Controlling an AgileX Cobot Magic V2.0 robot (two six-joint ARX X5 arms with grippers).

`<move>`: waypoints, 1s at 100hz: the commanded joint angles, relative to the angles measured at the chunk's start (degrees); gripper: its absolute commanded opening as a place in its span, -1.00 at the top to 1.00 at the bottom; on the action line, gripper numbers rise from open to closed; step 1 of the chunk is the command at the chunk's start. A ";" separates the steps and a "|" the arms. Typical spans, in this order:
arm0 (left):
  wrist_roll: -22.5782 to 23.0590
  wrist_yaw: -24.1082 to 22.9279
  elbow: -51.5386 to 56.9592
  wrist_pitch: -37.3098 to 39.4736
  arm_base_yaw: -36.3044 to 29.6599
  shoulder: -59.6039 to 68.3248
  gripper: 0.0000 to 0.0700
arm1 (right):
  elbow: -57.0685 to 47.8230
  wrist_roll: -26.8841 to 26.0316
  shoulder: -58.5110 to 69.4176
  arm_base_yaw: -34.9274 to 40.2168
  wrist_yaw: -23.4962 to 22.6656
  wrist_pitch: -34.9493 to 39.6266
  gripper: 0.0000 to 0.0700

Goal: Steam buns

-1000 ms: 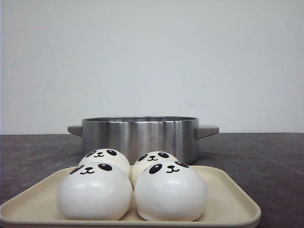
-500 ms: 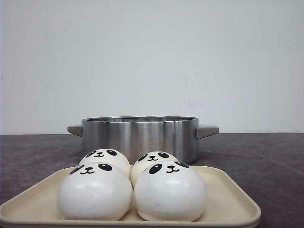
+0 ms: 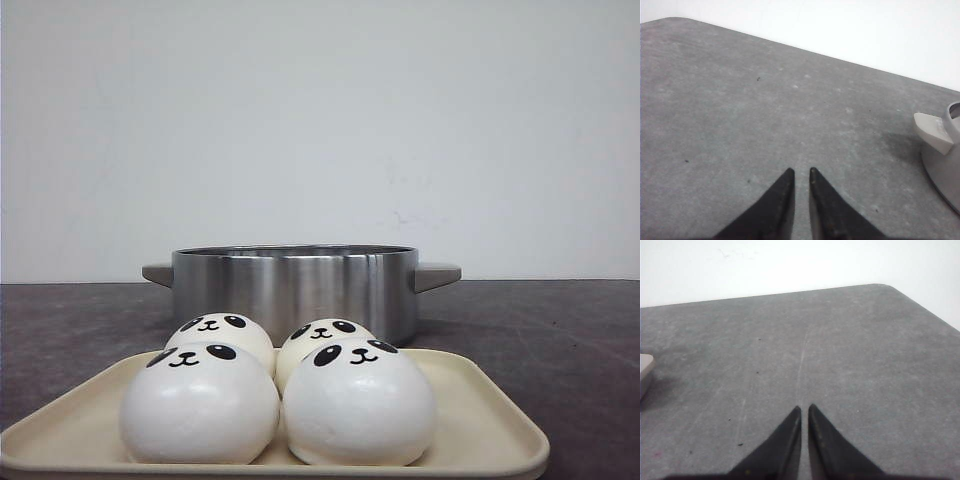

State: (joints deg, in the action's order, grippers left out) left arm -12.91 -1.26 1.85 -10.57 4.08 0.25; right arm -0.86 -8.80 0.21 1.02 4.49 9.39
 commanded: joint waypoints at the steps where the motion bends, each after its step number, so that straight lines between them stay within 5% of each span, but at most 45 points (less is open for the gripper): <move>1: -0.20 0.20 -1.05 -0.15 0.07 -0.07 0.95 | 0.15 0.15 0.00 -0.04 -0.02 -0.42 0.95; 19: -1.01 0.52 -1.03 -0.13 0.04 -0.07 0.95 | 0.09 -4.83 0.00 -0.02 -3.04 -0.37 0.95; 53: -20.41 11.13 4.15 -0.26 0.04 -0.07 0.96 | -3.93 -17.46 0.02 -0.02 -16.37 -1.95 0.98; 62: -20.28 14.05 8.70 -2.58 0.04 0.22 0.96 | -9.70 -19.71 1.55 -0.02 -19.17 2.45 0.98; 73: -18.49 14.53 17.25 -9.53 0.02 2.95 0.96 | -18.51 -15.30 5.66 -0.02 -22.56 6.75 0.98; 87: -8.22 19.93 30.38 -16.04 0.02 10.73 0.96 | -30.67 -10.71 11.76 0.02 -23.08 9.22 0.99; 100: -3.10 24.63 41.48 -18.03 0.02 18.58 0.96 | -40.33 -7.98 17.44 0.02 -23.23 11.50 0.98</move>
State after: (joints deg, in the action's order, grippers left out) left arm -21.91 21.58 37.87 -28.73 4.05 15.97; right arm -37.32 -19.66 15.64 1.02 -18.44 20.21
